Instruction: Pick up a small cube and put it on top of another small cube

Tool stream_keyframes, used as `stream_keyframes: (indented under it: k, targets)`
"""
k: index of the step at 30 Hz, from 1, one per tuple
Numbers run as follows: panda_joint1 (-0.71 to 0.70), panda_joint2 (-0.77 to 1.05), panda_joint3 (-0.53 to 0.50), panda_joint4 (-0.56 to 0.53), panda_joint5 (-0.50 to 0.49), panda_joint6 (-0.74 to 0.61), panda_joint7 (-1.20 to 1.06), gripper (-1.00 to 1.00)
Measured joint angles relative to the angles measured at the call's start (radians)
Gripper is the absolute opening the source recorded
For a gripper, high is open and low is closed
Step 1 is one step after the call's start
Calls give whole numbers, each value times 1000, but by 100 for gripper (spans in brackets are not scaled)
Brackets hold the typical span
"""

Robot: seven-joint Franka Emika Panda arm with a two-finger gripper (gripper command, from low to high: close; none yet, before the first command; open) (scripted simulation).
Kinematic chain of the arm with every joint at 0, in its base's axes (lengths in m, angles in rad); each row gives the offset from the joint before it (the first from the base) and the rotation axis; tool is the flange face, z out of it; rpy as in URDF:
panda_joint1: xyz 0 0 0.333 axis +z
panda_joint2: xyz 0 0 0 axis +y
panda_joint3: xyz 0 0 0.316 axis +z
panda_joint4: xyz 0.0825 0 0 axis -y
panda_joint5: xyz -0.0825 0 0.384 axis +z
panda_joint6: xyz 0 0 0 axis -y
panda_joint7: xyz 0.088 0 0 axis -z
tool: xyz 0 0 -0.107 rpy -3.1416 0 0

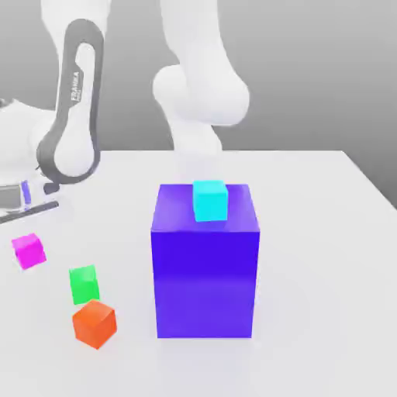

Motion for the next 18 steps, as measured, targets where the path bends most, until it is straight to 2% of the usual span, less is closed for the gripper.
stream_keyframes:
  k: [9,15,16,18]
  targets:
    - [138,-232,42,-145,-32,-87,-302,-100]
    - [151,-55,50,-145,-13,91,-339,-100]
    - [149,-20,54,-144,-5,124,-344,100]
    - [149,-20,54,-144,-5,124,-344,100]
